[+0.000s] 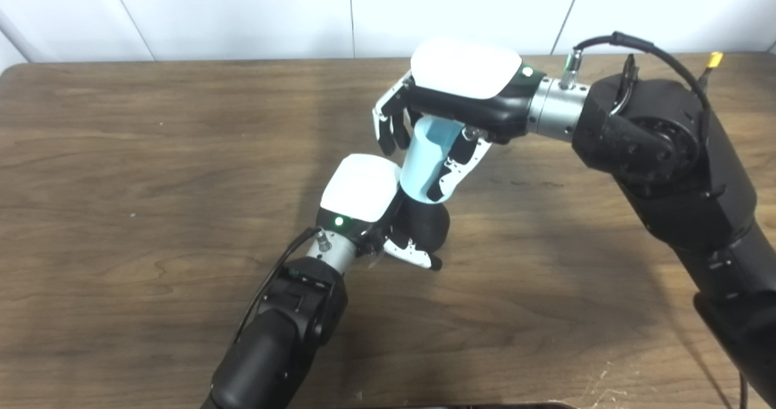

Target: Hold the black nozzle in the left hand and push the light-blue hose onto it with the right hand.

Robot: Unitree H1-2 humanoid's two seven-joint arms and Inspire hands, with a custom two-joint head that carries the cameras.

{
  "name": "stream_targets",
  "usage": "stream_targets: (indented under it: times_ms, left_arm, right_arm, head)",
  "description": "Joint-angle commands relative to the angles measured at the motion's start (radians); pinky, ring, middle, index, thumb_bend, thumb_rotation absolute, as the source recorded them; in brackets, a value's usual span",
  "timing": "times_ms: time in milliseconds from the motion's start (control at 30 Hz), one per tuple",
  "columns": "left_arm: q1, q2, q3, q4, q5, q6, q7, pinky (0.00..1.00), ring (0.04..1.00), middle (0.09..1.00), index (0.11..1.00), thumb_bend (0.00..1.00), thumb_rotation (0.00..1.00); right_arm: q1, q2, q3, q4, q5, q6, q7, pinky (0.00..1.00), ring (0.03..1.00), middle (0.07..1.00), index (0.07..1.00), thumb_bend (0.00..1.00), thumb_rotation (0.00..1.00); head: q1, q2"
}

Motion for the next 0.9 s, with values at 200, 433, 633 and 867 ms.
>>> stream_targets:
  times_ms: [200, 433, 633, 867]
  left_arm:
    - [-0.005, 0.000, 0.001, -0.016, 0.000, -0.018, 0.001, 0.67, 0.584, 0.527, 0.454, 0.52, 0.00]
    - [-0.007, 0.000, 0.003, -0.017, -0.004, -0.019, -0.005, 0.66, 0.581, 0.522, 0.459, 0.52, 0.00]
    - [-0.011, -0.001, 0.004, -0.020, -0.001, -0.017, -0.019, 0.66, 0.587, 0.524, 0.457, 0.52, 0.00]
    - [-0.014, -0.004, 0.003, -0.021, 0.011, -0.019, -0.026, 0.64, 0.589, 0.530, 0.451, 0.52, 0.00]
  right_arm:
    - [-0.032, -0.015, -0.006, 0.017, -0.018, -0.030, -0.011, 0.30, 0.376, 0.493, 0.509, 0.52, 0.00]
    - [-0.040, -0.016, 0.013, 0.021, -0.012, -0.021, 0.021, 0.31, 0.381, 0.504, 0.509, 0.52, 0.00]
    - [-0.041, -0.020, 0.036, -0.005, -0.026, 0.019, 0.057, 0.25, 0.347, 0.455, 0.529, 0.51, 0.00]
    - [-0.052, -0.036, 0.067, -0.029, -0.039, 0.053, 0.109, 0.28, 0.352, 0.460, 0.531, 0.51, 0.00]
  head:
    - [-0.006, 0.005]
    - [-0.011, 0.010]
    - [-0.015, 0.015]
    - [-0.014, 0.019]
